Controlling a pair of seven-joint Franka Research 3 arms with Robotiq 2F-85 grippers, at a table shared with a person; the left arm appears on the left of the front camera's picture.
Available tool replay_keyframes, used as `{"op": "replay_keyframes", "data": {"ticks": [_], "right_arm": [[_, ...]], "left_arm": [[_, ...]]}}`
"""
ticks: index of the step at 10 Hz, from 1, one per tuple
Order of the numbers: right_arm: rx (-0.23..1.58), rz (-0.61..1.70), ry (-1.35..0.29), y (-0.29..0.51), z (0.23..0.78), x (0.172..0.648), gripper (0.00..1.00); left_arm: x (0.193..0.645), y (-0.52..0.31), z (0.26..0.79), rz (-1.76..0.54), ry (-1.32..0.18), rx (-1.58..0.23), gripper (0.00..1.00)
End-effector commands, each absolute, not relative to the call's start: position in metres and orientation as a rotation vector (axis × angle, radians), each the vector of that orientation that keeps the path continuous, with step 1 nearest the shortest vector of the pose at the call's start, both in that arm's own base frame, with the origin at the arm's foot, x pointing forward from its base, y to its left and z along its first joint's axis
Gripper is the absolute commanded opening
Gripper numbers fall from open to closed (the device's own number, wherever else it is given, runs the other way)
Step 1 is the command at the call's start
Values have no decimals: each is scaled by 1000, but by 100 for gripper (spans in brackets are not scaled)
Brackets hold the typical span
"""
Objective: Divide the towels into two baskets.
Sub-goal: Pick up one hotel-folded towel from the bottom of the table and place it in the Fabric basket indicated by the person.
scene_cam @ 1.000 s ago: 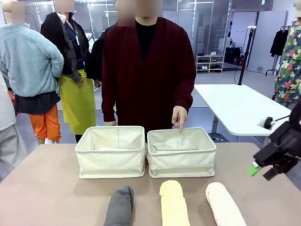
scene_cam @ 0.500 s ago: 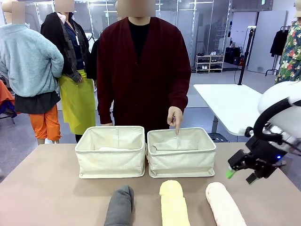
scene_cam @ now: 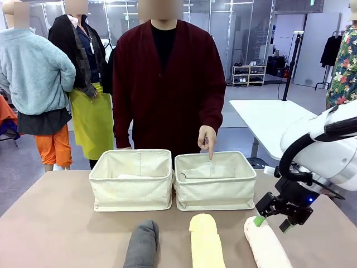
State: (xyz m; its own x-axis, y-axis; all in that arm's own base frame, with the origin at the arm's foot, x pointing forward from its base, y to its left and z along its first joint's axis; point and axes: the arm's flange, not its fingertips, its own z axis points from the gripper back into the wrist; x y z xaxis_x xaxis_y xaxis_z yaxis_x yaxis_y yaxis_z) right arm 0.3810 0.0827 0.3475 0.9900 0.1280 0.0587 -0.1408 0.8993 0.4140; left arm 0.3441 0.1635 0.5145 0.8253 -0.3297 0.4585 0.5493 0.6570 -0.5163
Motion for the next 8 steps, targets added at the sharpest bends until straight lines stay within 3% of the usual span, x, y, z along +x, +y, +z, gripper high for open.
{"op": "replay_keyframes", "data": {"ticks": [1, 3, 4, 5, 6, 7, 8], "right_arm": [[402, 93, -49, 84, 312, 305, 100], [387, 102, -24, 94, 296, 301, 100], [387, 102, -18, 98, 292, 299, 90], [374, 103, -10, 100, 287, 298, 67], [363, 105, -9, 100, 285, 297, 32], [355, 109, -12, 101, 284, 295, 9], [341, 112, -12, 103, 283, 293, 0]], "left_arm": [[340, 163, 514, -505, -346, -682, 100], [340, 163, 514, -505, -346, -682, 100], [340, 163, 514, -505, -346, -682, 100], [340, 163, 514, -505, -346, -682, 100], [340, 163, 514, -505, -346, -682, 100], [340, 163, 514, -505, -346, -682, 100], [340, 163, 514, -505, -346, -682, 100]]}}
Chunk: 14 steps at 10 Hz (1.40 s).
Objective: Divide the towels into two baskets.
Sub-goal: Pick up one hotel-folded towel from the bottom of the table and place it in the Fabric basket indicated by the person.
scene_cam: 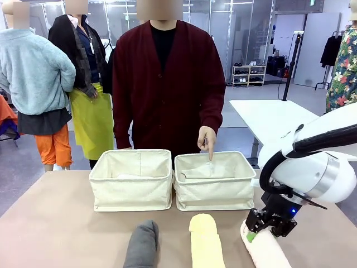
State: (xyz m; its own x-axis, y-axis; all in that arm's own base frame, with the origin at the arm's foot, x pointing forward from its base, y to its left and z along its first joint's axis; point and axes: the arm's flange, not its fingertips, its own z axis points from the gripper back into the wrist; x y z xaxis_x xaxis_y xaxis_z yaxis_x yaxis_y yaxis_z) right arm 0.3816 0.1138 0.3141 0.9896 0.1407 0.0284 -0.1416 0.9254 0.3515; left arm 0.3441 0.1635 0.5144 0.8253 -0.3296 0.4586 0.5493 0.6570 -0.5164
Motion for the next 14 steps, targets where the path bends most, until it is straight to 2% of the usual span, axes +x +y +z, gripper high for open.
{"op": "replay_keyframes", "data": {"ticks": [1, 5, 6, 9, 11, 13, 14], "right_arm": [[327, 116, -16, 104, 284, 293, 0], [336, 141, -42, 104, 312, 293, 0], [349, 200, -43, 109, 332, 292, 0], [238, 632, -30, 148, 392, 300, 0], [301, 909, 73, 175, 427, 323, 0], [375, 1000, 134, 178, 443, 346, 0], [239, 884, 64, 178, 418, 323, 0]], "left_arm": [[340, 163, 514, -505, -346, -682, 100], [340, 163, 514, -505, -346, -682, 100], [340, 163, 514, -505, -346, -682, 100], [340, 163, 514, -505, -346, -682, 100], [340, 163, 514, -505, -346, -682, 100], [340, 163, 514, -505, -346, -682, 100], [340, 163, 514, -505, -346, -682, 100]]}}
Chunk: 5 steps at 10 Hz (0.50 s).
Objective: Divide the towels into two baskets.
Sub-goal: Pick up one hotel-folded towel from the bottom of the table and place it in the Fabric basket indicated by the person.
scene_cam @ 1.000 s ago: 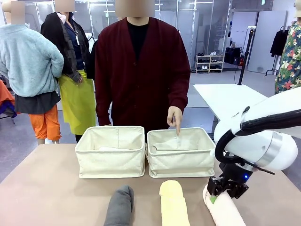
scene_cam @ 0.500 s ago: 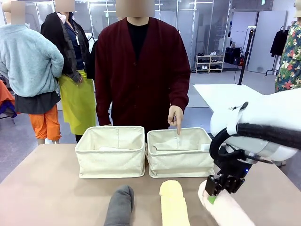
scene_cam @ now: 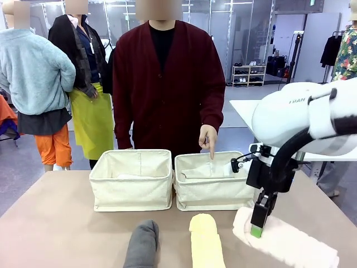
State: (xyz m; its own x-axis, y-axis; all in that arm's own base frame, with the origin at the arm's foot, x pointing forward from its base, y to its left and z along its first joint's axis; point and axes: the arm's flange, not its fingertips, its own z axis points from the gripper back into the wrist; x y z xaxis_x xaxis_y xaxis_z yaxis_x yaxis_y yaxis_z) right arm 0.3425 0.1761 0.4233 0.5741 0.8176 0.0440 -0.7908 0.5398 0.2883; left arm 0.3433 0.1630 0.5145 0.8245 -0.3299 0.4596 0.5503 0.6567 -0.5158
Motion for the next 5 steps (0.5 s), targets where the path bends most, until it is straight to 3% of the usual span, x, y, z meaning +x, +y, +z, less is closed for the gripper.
{"op": "replay_keyframes", "data": {"ticks": [1, 4, 5], "right_arm": [[239, 884, 64, 178, 418, 323, 0], [239, 884, 64, 178, 418, 323, 0], [272, 911, 77, 177, 415, 330, 37]], "left_arm": [[340, 163, 514, -505, -346, -682, 100], [340, 163, 514, -505, -346, -682, 100], [340, 163, 514, -505, -346, -682, 100]]}}
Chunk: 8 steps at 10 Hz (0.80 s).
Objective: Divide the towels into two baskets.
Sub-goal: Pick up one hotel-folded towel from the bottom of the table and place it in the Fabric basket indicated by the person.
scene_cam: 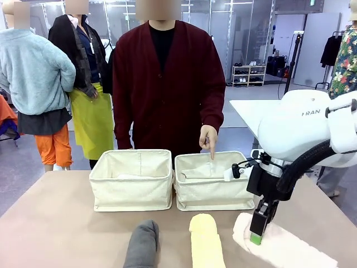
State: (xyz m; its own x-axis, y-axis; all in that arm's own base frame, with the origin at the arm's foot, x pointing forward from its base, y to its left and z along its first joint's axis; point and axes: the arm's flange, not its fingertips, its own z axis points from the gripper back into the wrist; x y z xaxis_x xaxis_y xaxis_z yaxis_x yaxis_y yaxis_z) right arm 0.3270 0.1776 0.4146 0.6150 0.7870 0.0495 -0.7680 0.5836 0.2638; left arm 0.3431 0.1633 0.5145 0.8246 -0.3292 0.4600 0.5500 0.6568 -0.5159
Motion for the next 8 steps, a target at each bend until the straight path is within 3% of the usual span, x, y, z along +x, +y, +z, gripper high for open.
{"op": "replay_keyframes", "data": {"ticks": [1, 3, 8], "right_arm": [[128, 1071, -60, 183, 436, 345, 37], [62, 1318, -110, 204, 473, 384, 37], [-69, 1492, -110, 267, 530, 456, 37]], "left_arm": [[340, 163, 514, -505, -346, -682, 100], [340, 163, 514, -505, -346, -682, 100], [340, 163, 514, -505, -346, -682, 100]]}}
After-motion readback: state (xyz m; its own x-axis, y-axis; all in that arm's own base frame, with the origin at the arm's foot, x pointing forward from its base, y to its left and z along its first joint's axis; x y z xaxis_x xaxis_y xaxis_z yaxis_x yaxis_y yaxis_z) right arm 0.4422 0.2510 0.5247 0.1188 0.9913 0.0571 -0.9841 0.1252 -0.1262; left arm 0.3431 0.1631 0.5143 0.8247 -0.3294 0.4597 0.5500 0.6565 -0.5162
